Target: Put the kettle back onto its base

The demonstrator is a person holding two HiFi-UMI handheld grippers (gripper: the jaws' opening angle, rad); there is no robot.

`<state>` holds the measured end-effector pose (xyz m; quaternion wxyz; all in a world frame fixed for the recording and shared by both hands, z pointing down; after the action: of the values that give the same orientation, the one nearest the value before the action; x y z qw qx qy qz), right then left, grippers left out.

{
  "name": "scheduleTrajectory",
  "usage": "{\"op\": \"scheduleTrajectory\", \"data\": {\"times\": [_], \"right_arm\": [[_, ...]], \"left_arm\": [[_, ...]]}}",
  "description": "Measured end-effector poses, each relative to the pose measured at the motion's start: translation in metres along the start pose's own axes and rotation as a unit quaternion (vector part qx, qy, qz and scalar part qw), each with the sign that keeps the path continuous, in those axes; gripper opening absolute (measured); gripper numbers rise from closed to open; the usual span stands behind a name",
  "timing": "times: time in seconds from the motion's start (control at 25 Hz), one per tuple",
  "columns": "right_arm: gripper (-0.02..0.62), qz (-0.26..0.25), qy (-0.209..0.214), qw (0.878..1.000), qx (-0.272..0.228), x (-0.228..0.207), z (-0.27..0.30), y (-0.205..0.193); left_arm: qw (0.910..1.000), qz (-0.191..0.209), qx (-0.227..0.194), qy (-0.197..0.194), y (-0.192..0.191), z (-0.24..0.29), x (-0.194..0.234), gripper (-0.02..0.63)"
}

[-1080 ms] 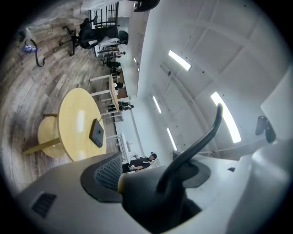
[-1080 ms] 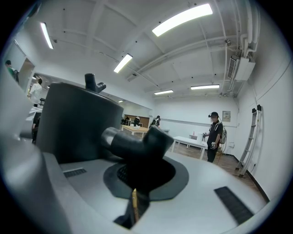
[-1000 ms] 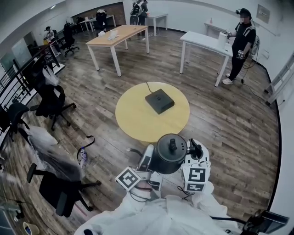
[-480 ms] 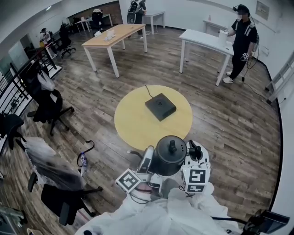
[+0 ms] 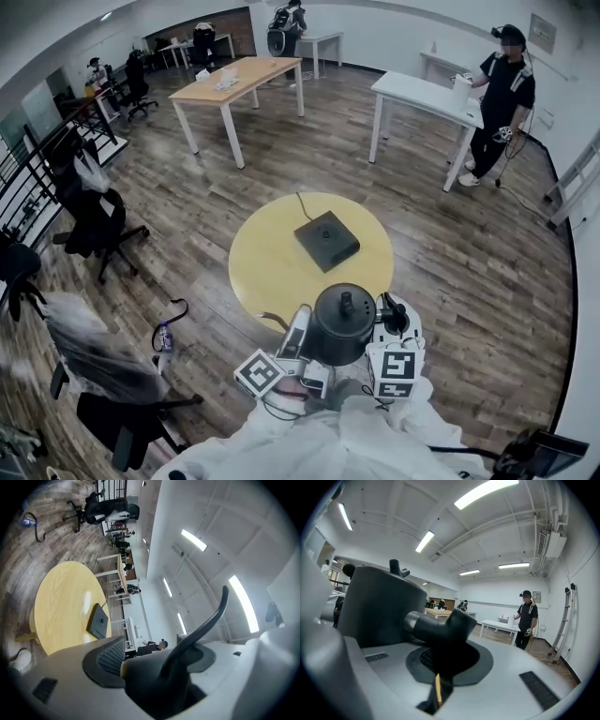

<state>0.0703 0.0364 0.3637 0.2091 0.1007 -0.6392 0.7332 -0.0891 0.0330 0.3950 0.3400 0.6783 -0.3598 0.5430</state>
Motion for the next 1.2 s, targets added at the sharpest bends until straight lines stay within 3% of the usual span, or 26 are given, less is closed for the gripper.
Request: {"op": "scheduleTrajectory", "data": {"times": [0.6, 0.92, 1.2], "right_arm": [[0.023, -0.011, 0.051, 0.998, -0.024, -0.048, 0.149, 0.009], [0.023, -0.019, 0.071, 0.996, -0.041, -0.085, 0.215, 0.012], [0.018, -0.026, 0.082, 0.994, -0.071, -0.092, 0.249, 0.025]], "left_arm": [[0.9983, 0.001, -0.056, 0.014, 0.052, 0.128, 0.024, 0.344], [0.9971, 0.004, -0.076, -0.001, 0.063, 0.199, 0.028, 0.344], [0.9941, 0.035, -0.101, -0.012, 0.083, 0.223, 0.025, 0.344]]}}
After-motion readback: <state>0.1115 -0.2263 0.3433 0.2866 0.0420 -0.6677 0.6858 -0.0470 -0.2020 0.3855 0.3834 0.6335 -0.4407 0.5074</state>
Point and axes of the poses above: the fingertips, and each gripper's own axes: z forward along the fingers, x to its left, y out of its top, the point moved 1 cm from there along -z, backward along the fingers, and after that the axes turned 14 degrees about -z, right-handed, at the moved point
